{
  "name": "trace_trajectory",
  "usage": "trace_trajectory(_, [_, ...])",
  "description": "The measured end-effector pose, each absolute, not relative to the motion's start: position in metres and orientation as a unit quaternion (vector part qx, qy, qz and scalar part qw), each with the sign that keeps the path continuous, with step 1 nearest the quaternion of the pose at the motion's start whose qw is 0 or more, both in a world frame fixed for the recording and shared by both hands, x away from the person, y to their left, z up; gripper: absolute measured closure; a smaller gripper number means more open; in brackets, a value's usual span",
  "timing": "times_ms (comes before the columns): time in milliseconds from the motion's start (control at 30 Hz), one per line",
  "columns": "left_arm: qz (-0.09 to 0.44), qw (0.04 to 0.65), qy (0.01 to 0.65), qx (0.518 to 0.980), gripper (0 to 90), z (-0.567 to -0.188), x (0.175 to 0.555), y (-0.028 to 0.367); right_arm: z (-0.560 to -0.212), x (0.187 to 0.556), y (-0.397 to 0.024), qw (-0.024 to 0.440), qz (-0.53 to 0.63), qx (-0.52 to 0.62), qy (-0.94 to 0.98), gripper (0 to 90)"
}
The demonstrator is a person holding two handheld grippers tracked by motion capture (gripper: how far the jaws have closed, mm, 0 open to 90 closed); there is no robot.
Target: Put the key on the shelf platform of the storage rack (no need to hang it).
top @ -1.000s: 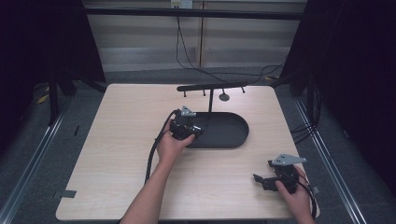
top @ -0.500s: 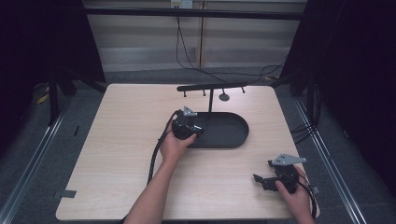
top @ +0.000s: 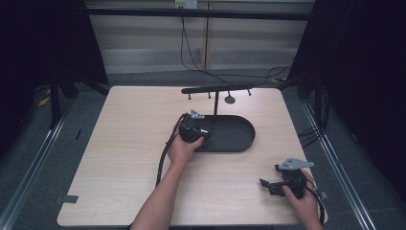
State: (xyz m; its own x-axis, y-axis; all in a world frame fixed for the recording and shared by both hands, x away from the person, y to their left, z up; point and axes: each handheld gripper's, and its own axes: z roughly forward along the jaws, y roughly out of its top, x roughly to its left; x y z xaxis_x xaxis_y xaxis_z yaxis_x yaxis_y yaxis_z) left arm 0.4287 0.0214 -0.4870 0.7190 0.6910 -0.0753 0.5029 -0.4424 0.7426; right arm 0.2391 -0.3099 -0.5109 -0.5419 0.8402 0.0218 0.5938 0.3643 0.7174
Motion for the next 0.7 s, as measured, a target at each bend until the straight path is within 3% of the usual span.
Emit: trace_trajectory(700, [0.126,0.370,0.361,0.847,42.5,-0.498,0.431,0.014,-0.511,0.239,-0.310,0.178,0.347,0.445,0.807,13.5])
